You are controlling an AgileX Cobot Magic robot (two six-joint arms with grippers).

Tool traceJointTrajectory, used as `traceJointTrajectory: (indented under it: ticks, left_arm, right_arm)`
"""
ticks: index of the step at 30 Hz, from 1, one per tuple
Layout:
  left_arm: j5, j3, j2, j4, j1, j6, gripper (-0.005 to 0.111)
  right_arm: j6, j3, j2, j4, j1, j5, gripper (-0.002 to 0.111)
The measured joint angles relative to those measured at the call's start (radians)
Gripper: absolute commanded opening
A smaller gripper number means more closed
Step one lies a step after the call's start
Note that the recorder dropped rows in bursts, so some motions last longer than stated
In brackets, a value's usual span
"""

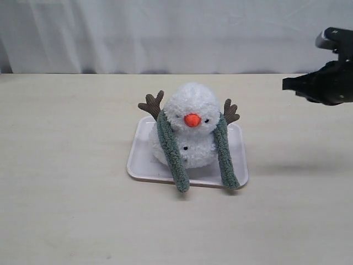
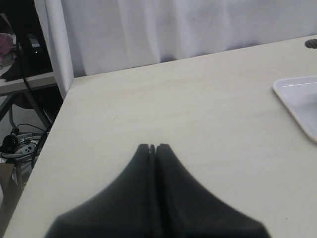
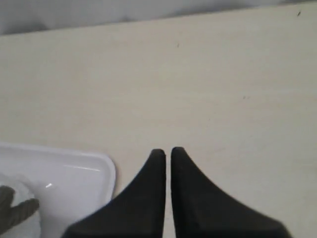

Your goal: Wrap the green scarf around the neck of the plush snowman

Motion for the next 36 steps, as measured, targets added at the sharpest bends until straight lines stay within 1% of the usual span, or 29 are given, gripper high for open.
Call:
traceJointTrajectory:
  ticks: [4,15,23,25,31,36]
  left_arm:
    - [0.000,0.000,0.000,0.000,0.000,0.000,0.000]
    - [0.000,0.000,0.000,0.000,0.000,0.000,0.000]
    - [0.000,0.000,0.000,0.000,0.000,0.000,0.000]
    - [0.000,0.000,0.000,0.000,0.000,0.000,0.000]
    - [0.000,0.000,0.000,0.000,0.000,0.000,0.000]
    - [0.000,0.000,0.000,0.000,0.000,0.000,0.000]
  right_arm:
    - [-0.008,0.053,-0.173,0.056,0.000,-0.016,0.004]
    - [-0.035,0.130,-0.612,0.096,0.000,0.104,0.004]
    - [-0.038,0.243,-1.119,0.097,0.000,0.100,0.004]
    - [-0.039,0.266,-1.215,0.097,0.000,0.100,0.004]
    - [-0.039,0.288,-1.429,0.097,0.000,0.163,0.004]
    - [-0.037,0.288,-1.504,0.100,0.000,0.165,0.004]
